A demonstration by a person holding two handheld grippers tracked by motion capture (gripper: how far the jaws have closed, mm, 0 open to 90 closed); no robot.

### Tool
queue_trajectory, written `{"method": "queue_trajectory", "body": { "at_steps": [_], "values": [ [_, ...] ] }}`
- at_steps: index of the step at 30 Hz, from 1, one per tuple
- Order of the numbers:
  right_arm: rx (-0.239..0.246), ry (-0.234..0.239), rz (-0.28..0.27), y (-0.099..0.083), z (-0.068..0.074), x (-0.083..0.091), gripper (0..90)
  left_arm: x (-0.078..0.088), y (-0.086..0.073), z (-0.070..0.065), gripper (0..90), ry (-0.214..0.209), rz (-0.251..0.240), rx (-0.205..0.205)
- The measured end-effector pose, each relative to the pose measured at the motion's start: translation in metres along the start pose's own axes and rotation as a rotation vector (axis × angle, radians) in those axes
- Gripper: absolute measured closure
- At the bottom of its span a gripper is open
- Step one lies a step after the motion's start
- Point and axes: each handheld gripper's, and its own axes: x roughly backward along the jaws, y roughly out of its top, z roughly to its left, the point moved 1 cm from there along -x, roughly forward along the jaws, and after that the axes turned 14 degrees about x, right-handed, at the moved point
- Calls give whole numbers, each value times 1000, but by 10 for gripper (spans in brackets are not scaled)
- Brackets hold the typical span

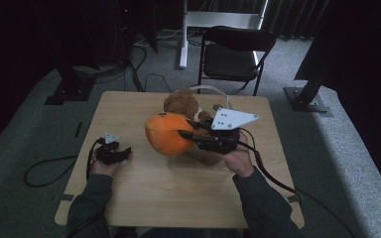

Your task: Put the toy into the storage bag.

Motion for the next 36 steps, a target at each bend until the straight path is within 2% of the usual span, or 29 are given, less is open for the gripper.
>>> {"method": "queue_trajectory", "body": {
  "at_steps": [17, 36],
  "values": [
    [-5, -77, 0, 4, -19, 16, 687, 0, 0, 0, 401, 0, 0, -1],
    [2, -148, 18, 6, -33, 25, 691, 0, 0, 0, 401, 0, -2, 1]
  ]
}}
